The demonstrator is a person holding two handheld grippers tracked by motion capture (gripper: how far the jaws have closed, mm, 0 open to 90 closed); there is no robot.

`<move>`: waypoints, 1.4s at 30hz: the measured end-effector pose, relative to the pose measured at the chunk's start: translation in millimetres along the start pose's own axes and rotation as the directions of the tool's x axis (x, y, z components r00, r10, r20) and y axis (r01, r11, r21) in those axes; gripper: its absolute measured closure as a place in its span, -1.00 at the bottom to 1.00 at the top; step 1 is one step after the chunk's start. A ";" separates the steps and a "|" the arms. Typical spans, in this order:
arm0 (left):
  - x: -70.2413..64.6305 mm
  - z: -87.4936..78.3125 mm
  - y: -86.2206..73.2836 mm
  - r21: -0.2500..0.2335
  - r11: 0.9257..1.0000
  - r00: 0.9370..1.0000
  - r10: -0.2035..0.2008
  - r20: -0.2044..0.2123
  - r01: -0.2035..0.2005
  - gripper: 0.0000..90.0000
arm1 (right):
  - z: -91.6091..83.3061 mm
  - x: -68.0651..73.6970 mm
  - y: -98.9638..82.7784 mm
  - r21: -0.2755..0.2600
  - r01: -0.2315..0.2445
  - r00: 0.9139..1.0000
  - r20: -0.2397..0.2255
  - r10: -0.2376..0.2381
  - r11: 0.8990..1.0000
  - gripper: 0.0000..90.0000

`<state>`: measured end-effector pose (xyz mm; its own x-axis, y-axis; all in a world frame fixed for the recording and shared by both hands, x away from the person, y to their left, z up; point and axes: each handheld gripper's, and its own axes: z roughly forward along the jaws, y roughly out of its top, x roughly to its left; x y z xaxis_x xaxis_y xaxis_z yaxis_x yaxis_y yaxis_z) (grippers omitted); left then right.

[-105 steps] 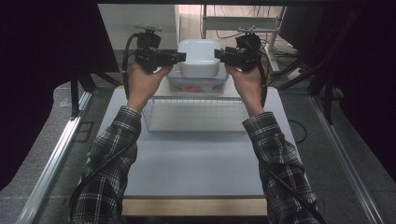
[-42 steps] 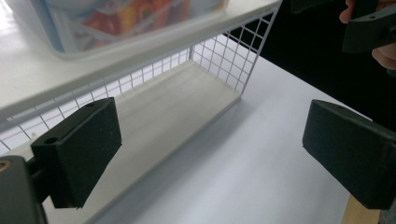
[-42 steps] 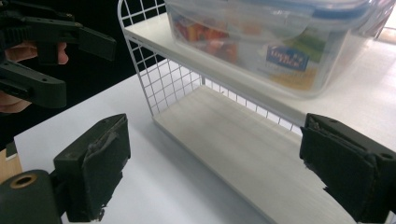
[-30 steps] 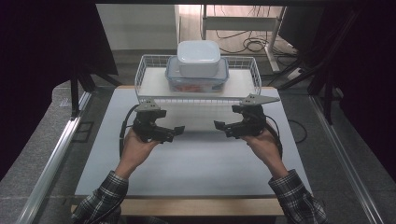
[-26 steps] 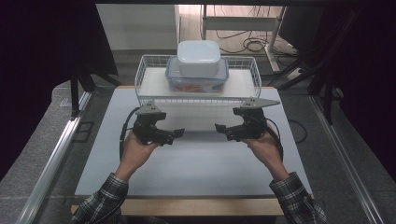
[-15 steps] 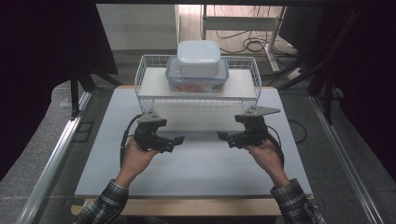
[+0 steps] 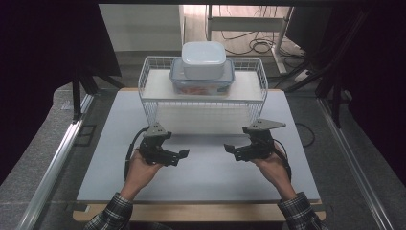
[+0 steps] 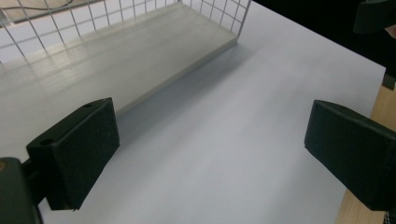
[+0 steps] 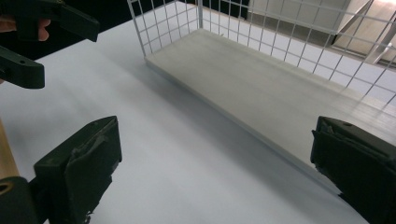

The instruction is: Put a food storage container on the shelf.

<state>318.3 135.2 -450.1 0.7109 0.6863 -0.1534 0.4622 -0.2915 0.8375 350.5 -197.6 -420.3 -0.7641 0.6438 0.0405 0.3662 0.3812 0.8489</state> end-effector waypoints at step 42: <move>-7.1 -20.2 -61.6 0.026 0.999 0.997 -0.026 -0.067 0.028 -0.96 | -26.1 -0.2 -62.7 0.047 -0.012 0.999 0.033 0.011 0.999 -0.98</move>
<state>274.1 161.8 -490.1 0.6614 0.7370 -0.1395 0.4952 -0.2893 0.8192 313.8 -238.9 -459.8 -0.7421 0.6695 0.0318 0.3997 0.4039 0.8228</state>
